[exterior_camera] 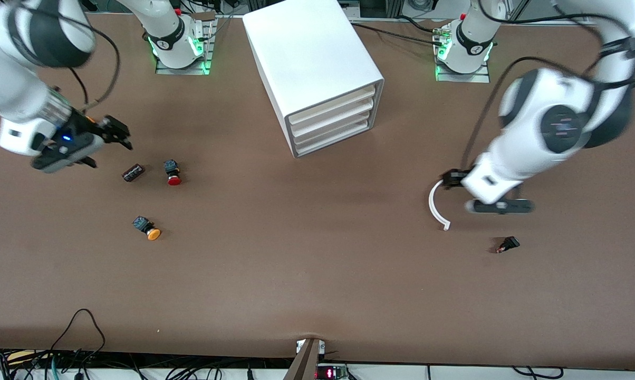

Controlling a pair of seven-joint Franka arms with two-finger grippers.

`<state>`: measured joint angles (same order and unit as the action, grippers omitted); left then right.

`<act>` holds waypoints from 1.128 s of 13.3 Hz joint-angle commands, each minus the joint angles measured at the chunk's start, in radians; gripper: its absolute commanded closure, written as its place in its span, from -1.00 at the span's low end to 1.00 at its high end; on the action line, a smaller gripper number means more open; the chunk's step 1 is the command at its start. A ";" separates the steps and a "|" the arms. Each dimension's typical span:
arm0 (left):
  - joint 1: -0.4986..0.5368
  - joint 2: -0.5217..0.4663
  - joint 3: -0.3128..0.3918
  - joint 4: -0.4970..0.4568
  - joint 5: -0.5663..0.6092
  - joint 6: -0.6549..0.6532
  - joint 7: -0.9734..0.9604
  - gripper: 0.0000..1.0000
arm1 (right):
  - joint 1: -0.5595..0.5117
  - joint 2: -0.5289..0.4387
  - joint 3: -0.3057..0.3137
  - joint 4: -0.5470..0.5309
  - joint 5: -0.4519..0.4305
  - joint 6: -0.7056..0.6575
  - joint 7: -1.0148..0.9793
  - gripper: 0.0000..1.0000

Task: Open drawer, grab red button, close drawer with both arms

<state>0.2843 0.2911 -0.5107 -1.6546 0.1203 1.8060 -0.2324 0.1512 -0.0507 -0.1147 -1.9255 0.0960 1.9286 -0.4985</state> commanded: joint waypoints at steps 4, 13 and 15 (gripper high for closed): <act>0.159 -0.006 -0.014 0.248 0.050 -0.298 0.263 -1.00 | -0.013 0.048 0.009 0.305 -0.047 -0.296 0.011 -1.00; -0.337 -0.099 0.615 0.259 -0.103 -0.297 0.370 -1.00 | -0.016 0.048 0.006 0.349 -0.055 -0.379 0.015 -1.00; -0.349 -0.115 0.621 0.253 -0.107 -0.297 0.358 -1.00 | -0.012 0.048 0.010 0.350 -0.052 -0.381 0.053 -1.00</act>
<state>-0.0397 0.2033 0.0837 -1.3839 0.0284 1.5181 0.1214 0.1457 -0.0151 -0.1149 -1.6095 0.0502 1.5765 -0.4895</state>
